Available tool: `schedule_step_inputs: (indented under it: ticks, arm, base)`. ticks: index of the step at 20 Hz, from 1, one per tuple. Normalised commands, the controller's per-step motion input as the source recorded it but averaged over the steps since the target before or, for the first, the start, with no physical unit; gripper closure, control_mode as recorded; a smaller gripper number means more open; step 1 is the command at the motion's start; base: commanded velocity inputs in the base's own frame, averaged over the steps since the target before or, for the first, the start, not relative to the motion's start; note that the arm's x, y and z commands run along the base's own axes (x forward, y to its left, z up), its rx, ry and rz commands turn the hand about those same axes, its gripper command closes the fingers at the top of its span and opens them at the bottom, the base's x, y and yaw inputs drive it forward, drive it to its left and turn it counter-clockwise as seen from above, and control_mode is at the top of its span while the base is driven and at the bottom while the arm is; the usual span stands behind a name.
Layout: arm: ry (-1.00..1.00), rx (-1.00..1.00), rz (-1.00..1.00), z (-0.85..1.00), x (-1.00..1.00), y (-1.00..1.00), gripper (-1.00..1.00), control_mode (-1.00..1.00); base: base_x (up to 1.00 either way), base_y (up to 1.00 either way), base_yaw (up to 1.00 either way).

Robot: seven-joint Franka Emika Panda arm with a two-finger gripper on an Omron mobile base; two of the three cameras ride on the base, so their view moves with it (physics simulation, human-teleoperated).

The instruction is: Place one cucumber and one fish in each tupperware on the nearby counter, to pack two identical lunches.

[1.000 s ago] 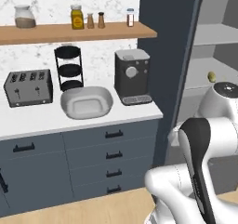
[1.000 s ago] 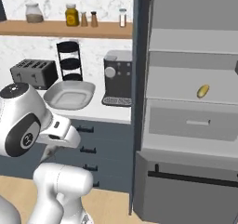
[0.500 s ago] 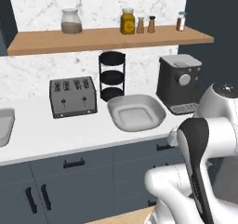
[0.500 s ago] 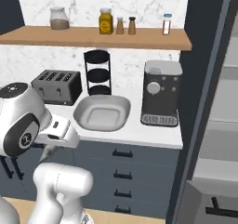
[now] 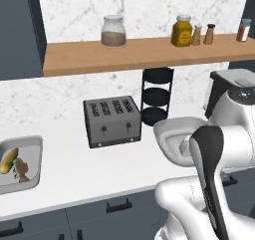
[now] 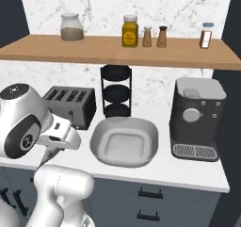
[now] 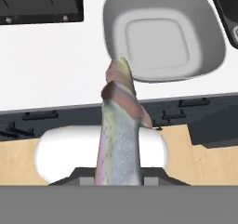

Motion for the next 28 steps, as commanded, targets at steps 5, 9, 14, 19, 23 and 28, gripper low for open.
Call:
schedule_step_inputs:
  ticks: [5, 9, 14, 19, 23, 28]
  arm:
    - [0.0, 0.0, 0.0, 0.0, 0.0, 0.0, 1.0, 1.0]
    - [0.0, 0.0, 0.03, 0.0, 0.21, 0.0, 1.0, -1.0]
    - [0.0, 0.0, 0.08, 0.0, 0.58, -0.21, 1.0, -1.0]
    - [0.03, 0.0, 0.04, 0.0, 0.52, -0.5, 1.0, -1.0]
    - [0.2, 0.0, -0.04, -0.08, 0.91, -0.97, 1.0, -1.0]
    - [0.16, 0.0, -0.07, -0.38, 1.0, -0.86, 1.0, -1.0]
  base:
    - [0.49, 0.55, 0.08]
    - [0.22, 0.1, 0.04]
    - [0.0, 0.0, 0.0]
    - [0.0, 0.0, 0.0]
    - [0.0, 0.0, 0.0]
    - [0.0, 0.0, 0.0]
